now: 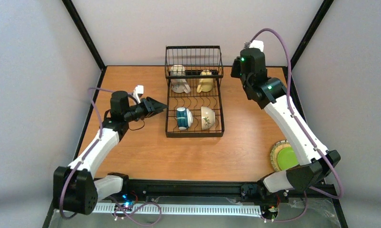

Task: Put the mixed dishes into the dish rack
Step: Move the plate to the center of the board.

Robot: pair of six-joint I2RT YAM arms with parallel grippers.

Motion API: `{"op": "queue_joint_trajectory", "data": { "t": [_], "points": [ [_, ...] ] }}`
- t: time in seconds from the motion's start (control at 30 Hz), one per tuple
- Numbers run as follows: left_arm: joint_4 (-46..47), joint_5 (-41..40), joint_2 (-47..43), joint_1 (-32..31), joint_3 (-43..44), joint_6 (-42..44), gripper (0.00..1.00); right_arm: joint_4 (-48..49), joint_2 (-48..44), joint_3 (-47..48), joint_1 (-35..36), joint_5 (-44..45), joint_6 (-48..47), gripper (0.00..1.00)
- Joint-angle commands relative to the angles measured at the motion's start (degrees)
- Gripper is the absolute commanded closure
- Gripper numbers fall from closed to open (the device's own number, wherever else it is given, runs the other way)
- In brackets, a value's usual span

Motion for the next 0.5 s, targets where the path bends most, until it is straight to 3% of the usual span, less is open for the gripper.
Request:
{"op": "queue_joint_trajectory", "data": {
  "t": [0.0,0.13,0.27,0.47],
  "points": [
    [-13.1,-3.0,-4.4,0.0,3.8,3.4,0.05,-21.1,-0.6,-0.6,-0.5,15.4,16.5,0.13],
    [-15.1,-1.8,-6.3,-1.6,5.0,4.6,0.05,-31.9,-1.8,-6.0,-0.6,20.3,33.4,0.11],
    [-18.3,-1.8,-5.8,-5.7,7.5,6.6,0.05,-37.2,-4.7,-13.4,-3.7,19.2,48.7,0.12],
    [-23.6,-4.0,-3.9,-14.5,12.3,9.9,0.04,-36.8,-9.3,-27.0,-15.5,10.4,58.5,0.12]
  ]
}}
